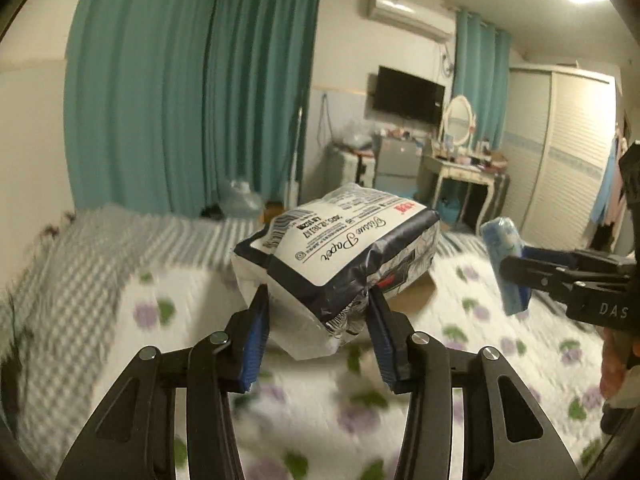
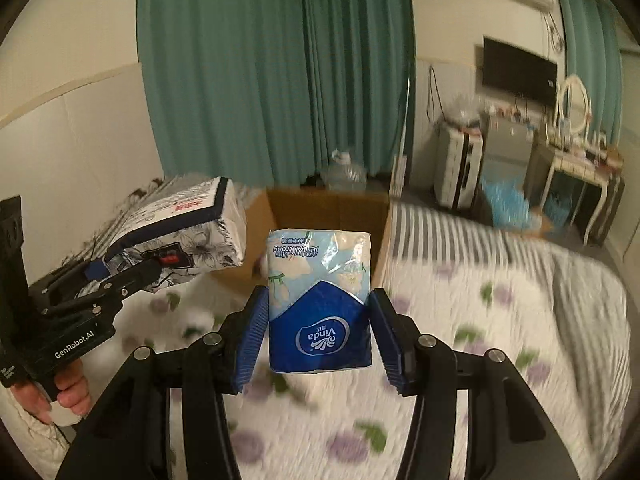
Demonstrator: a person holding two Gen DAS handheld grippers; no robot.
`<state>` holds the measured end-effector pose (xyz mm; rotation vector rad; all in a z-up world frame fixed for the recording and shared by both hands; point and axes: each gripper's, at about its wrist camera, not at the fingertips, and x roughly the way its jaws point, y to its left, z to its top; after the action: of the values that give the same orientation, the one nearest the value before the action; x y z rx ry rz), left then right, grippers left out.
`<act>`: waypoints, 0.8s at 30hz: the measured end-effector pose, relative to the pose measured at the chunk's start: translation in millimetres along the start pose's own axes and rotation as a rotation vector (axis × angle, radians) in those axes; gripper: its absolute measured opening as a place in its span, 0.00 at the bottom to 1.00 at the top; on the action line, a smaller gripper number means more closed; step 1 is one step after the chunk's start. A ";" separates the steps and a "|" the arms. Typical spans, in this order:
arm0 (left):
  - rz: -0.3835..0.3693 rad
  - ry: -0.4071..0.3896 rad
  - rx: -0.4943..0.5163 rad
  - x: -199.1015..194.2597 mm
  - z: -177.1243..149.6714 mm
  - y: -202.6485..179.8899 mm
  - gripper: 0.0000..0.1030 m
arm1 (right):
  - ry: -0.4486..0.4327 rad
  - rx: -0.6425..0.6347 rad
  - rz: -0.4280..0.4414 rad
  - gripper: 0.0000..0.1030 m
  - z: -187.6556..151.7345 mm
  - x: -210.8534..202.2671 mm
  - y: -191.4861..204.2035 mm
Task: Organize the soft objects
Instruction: 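Carry both packs into the cardboard box and open both tools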
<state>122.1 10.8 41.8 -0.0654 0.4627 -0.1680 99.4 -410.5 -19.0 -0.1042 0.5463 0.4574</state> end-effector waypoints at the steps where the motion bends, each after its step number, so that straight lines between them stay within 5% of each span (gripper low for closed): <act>1: 0.005 -0.012 0.012 7.6 13.2 1.0 0.44 | -0.005 -0.010 -0.006 0.50 9.4 5.8 0.1; 8: 0.030 -0.004 0.064 78.8 50.8 7.8 0.44 | 0.020 0.015 -0.007 0.50 56.8 88.2 -9.3; 16: 0.036 0.090 0.122 163.9 37.6 18.6 0.46 | 0.080 0.094 0.005 0.50 60.1 184.8 -33.5; 19: 0.037 0.104 0.135 177.6 31.6 17.6 0.54 | 0.078 0.097 -0.014 0.50 56.7 203.2 -37.2; 23: 0.022 0.106 0.157 185.1 29.2 13.0 0.71 | 0.033 0.094 -0.032 0.83 53.1 206.3 -37.8; 24: 0.027 0.102 0.156 184.4 28.4 11.0 0.71 | 0.024 0.099 -0.034 0.83 52.4 204.0 -39.0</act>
<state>299.0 -10.1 -14.8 0.1027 0.5509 -0.1814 296.2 -354.2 -82.0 -0.0242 0.5893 0.3952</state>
